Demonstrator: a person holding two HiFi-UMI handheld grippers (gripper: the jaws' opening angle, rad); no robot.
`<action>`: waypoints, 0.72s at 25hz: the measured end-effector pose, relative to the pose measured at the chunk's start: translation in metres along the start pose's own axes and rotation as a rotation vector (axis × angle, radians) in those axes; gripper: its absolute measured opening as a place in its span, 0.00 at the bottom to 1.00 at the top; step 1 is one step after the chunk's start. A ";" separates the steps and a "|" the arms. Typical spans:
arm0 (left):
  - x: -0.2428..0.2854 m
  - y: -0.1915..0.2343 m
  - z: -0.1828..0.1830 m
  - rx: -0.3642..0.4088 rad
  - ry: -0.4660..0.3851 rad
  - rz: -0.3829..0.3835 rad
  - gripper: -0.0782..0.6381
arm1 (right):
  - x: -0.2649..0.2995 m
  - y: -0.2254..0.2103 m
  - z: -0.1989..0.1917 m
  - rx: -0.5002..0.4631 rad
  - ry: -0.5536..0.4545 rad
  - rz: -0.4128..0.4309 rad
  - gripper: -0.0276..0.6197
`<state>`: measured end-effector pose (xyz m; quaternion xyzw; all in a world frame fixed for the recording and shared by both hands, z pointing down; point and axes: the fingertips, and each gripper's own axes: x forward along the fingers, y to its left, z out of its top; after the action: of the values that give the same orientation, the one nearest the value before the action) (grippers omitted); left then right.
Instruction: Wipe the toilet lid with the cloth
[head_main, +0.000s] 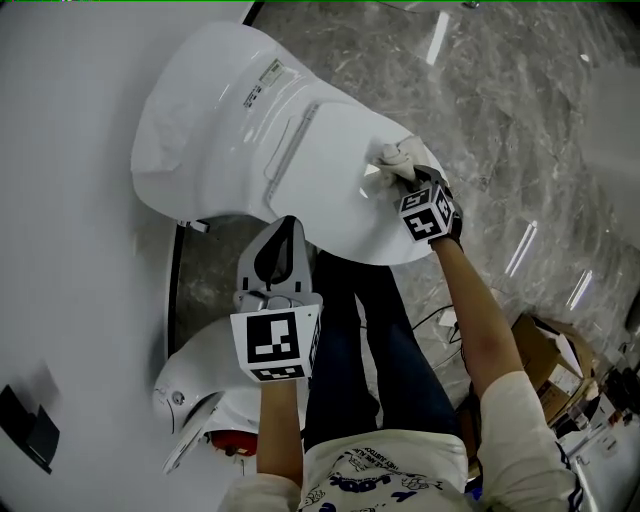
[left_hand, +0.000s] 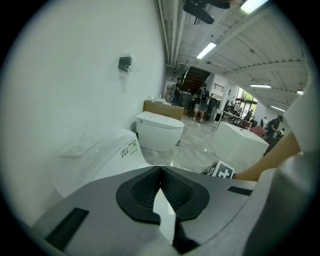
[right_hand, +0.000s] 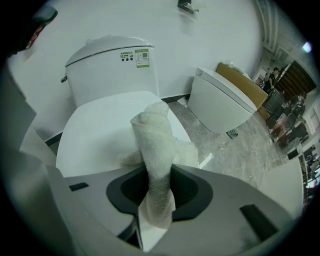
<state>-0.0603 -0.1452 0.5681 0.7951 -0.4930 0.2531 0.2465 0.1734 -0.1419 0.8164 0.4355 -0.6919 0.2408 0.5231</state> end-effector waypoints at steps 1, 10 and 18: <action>0.000 -0.004 0.001 0.005 -0.002 -0.006 0.11 | -0.002 -0.002 -0.007 0.009 0.006 -0.002 0.20; 0.003 -0.037 0.001 0.055 0.004 -0.047 0.11 | -0.017 -0.015 -0.066 0.088 0.042 -0.024 0.20; 0.005 -0.063 0.000 0.086 0.010 -0.076 0.11 | -0.030 -0.022 -0.117 0.146 0.067 -0.040 0.20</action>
<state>-0.0008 -0.1238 0.5627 0.8217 -0.4499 0.2685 0.2241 0.2543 -0.0499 0.8249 0.4777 -0.6457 0.2948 0.5176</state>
